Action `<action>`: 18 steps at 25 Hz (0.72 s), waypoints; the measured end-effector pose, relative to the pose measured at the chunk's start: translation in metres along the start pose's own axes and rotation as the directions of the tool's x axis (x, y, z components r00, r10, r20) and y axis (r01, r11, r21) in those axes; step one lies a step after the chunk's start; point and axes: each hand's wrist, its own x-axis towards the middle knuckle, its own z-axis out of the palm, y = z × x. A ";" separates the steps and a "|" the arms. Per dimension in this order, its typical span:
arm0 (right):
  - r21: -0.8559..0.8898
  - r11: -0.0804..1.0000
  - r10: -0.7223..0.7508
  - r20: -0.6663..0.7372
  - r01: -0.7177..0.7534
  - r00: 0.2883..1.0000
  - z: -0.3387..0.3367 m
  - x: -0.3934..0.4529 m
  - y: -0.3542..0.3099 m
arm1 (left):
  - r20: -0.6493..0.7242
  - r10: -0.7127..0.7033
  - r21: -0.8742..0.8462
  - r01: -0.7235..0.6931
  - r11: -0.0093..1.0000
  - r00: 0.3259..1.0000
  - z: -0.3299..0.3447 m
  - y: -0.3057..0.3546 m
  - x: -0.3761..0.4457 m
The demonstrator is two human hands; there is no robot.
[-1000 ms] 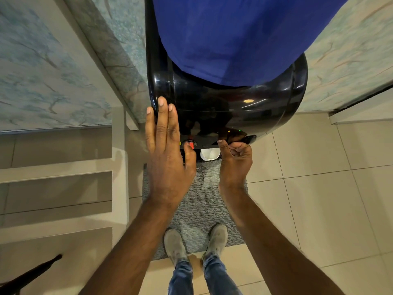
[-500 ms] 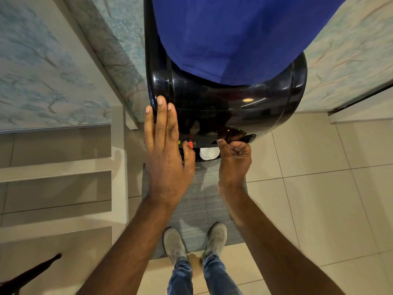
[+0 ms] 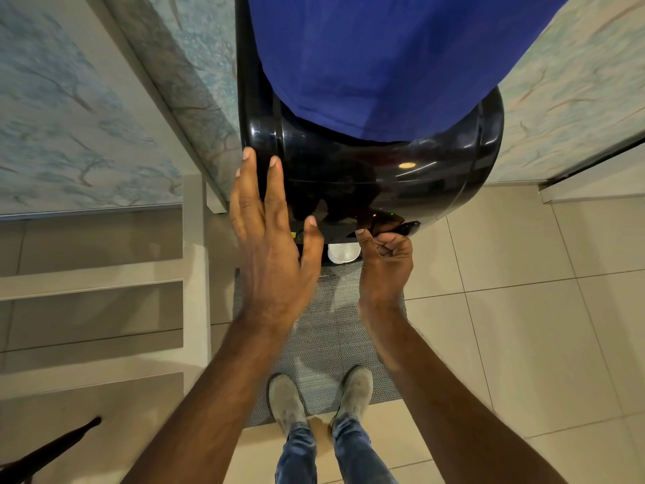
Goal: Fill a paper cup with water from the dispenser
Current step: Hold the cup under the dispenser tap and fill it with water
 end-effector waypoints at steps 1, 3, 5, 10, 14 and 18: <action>0.001 1.000 -0.002 0.001 0.002 1.000 0.000 0.000 0.000 | -0.008 0.008 0.000 -0.008 1.000 1.000 -0.001 0.001 0.005; 0.001 1.000 -0.002 0.003 0.002 1.000 0.000 0.000 0.000 | -0.015 0.016 0.011 -0.016 1.000 1.000 -0.003 0.001 0.018; 0.000 1.000 0.007 0.001 -0.007 1.000 0.000 0.000 0.000 | -0.009 -0.002 0.015 0.002 1.000 1.000 -0.005 0.003 0.031; -0.008 1.000 0.000 0.008 0.000 1.000 -0.001 0.000 0.001 | -0.032 0.036 0.013 -0.035 0.999 0.999 -0.006 0.003 0.049; 0.004 1.000 -0.001 0.015 0.001 1.000 -0.002 0.001 0.003 | -0.071 0.017 0.006 -0.017 1.000 0.997 -0.002 0.002 0.051; 0.009 1.000 -0.009 0.021 0.008 1.000 -0.002 0.002 0.004 | -0.091 0.026 0.005 -0.025 1.000 0.996 0.002 0.001 0.051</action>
